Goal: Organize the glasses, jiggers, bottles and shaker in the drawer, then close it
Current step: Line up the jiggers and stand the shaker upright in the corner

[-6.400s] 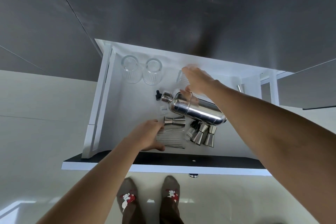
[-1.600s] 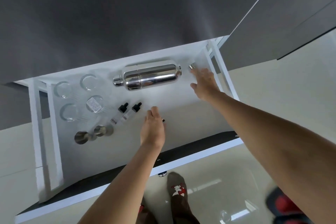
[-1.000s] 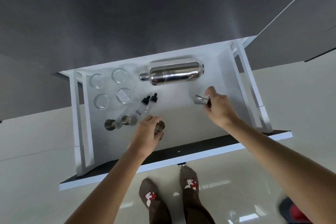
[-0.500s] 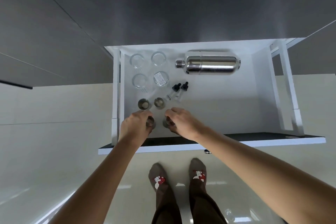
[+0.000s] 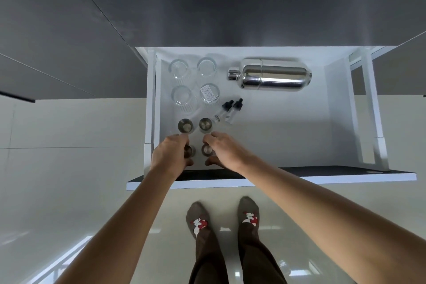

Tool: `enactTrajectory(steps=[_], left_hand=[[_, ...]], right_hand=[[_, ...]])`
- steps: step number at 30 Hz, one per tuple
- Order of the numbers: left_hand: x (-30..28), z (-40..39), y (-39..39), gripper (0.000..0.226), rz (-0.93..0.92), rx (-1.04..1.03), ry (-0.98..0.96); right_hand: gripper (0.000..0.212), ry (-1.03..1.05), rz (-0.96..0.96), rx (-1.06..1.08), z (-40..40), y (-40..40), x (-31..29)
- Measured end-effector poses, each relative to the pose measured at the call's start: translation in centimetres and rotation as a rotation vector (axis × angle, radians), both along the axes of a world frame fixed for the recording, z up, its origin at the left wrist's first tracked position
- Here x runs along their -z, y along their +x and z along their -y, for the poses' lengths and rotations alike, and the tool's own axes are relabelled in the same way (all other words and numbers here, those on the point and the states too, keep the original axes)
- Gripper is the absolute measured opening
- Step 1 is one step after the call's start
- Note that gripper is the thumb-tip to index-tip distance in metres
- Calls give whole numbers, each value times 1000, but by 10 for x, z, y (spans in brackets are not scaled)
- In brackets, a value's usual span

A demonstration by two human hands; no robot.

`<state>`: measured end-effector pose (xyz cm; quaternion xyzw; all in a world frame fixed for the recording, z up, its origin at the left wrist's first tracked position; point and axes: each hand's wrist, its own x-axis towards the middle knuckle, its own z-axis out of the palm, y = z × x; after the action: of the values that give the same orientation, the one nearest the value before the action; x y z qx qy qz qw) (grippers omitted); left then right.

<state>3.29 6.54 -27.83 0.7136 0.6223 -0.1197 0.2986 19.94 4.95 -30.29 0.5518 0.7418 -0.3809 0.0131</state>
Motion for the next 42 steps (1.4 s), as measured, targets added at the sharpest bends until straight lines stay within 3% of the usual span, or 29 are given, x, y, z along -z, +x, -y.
enactTrajectory(steps=[2, 4, 7, 9, 11, 15, 20, 30, 34, 42], left_hand=[[-14, -1, 2, 36, -26, -16, -12], [-32, -6, 6, 41, 27, -70, 74], [-53, -18, 29, 26, 279, -106, 317], [-52, -27, 60, 23, 461, -147, 350], [-40, -36, 96, 36, 543, -160, 268], [-4, -56, 155, 65, 372, -77, 62], [21, -81, 193, 69, 346, -160, 21], [29, -75, 222, 75, 468, 134, 16], [30, -63, 251, 89, 485, 226, -33], [32, -36, 300, 92, 507, 451, -69]], right_hand=[[44, -27, 4, 68, -2, 9, -11], [30, 34, 38, 215, -8, 31, -21], [10, 279, 80, 509, -30, 85, -30], [11, 349, 104, 603, -51, 123, -28], [16, 325, 156, 599, -74, 155, -21], [21, 289, 289, 520, -102, 189, -7], [44, 249, 492, 352, -95, 203, -5], [55, -4, 178, 646, -12, 212, -15], [83, -4, 174, 640, 22, 217, -14], [80, -14, 371, 580, 69, 241, -11]])
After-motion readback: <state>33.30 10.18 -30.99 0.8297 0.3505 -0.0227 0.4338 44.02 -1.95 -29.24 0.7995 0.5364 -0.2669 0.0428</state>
